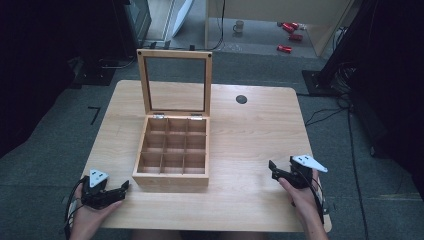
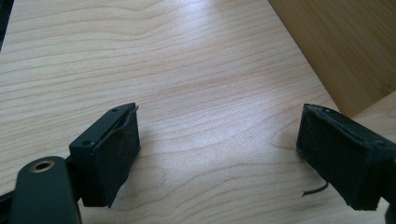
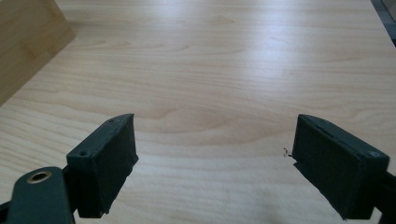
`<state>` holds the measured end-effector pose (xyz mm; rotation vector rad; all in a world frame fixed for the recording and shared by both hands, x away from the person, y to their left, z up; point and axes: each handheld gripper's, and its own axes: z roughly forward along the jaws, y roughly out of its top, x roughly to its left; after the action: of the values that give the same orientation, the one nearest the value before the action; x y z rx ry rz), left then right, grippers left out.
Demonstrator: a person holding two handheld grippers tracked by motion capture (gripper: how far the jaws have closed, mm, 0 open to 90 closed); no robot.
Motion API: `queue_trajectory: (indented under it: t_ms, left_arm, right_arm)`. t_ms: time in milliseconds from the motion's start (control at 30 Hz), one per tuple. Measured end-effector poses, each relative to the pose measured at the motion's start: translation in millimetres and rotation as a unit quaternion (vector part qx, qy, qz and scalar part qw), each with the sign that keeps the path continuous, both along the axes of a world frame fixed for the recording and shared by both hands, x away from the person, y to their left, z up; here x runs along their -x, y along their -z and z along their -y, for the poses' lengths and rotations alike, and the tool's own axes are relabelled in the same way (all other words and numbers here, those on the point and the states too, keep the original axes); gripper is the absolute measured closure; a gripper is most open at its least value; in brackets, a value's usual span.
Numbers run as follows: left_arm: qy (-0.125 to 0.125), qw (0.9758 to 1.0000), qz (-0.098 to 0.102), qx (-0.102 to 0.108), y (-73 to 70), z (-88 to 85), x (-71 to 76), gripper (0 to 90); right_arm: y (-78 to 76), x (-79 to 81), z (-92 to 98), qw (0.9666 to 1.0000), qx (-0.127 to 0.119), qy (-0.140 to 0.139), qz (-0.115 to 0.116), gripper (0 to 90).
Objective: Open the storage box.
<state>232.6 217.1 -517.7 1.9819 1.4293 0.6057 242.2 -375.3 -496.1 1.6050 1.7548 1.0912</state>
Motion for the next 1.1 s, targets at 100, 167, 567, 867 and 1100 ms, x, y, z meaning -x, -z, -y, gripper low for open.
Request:
queue_trajectory:
  t_ms: [100, 167, 567, 867, 1100]
  left_arm:
    - [0.0, 1.0, 0.0, 0.0, 0.0, 0.0, 0.0, 13.7]
    - [0.0, 1.0, 0.0, 0.0, 0.0, 0.2, 0.1, 13.8]
    - [0.0, 1.0, 0.0, 0.0, 0.0, 0.4, 0.3, 13.9]
    - [0.0, 1.0, 0.0, 0.0, 0.0, 0.4, 0.3, 13.9]
    - [-0.001, 1.0, 0.0, 0.0, 0.0, 0.5, 0.4, 13.9]
  right_arm:
    - [4.6, 6.2, 6.6, 1.0, 0.002, 0.005, -0.004, 13.6]
    - [7.5, 10.4, 10.0, 0.9999, 0.001, 0.01, -0.009, 13.6]
    - [20.5, 35.3, 28.3, 0.9989, 0.017, 0.024, -0.038, 13.6]
    - [28.5, 51.7, 37.2, 0.9955, 0.054, 0.034, -0.071, 13.6]
    - [29.3, 61.4, 39.6, 0.9943, 0.067, 0.032, -0.076, 12.9]
